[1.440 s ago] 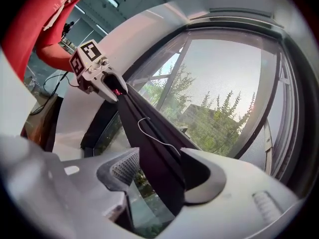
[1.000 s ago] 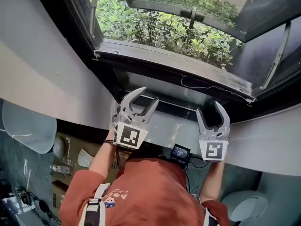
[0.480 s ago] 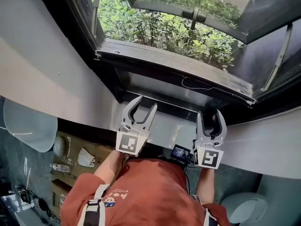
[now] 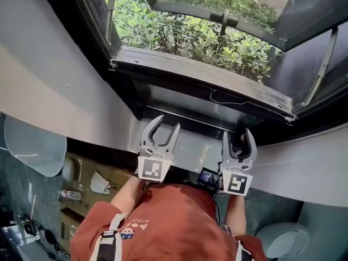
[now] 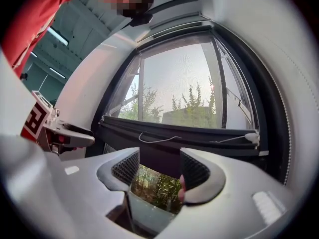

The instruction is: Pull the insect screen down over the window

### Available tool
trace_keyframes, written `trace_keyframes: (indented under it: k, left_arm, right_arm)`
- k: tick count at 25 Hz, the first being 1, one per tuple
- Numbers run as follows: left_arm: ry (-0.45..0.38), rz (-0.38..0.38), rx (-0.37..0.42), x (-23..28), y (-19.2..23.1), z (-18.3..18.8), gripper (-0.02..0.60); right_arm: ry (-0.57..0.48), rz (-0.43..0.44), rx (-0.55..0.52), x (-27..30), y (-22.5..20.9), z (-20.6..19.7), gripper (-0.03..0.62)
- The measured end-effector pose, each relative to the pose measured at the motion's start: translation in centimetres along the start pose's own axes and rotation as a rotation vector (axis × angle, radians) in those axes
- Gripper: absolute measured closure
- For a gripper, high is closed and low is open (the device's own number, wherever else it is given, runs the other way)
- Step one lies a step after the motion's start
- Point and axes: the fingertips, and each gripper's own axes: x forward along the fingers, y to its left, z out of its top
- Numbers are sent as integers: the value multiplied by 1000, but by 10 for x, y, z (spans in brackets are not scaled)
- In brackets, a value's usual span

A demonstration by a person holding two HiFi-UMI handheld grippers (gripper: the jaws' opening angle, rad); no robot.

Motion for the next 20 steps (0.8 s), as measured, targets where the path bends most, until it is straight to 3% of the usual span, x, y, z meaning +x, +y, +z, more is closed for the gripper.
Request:
trace_keyframes:
  k: [9, 16, 20]
  left_arm:
    - [-11, 9, 0, -1, 3, 2, 413]
    - [-16, 14, 19, 0, 4, 4, 491]
    - [-22, 22, 12, -1, 5, 5, 523]
  right_arm:
    - [10, -12, 1, 0, -2, -2, 332]
    - [3, -24, -2, -1, -5, 0, 400]
    - [-4, -44, -3, -2, -9, 2, 479]
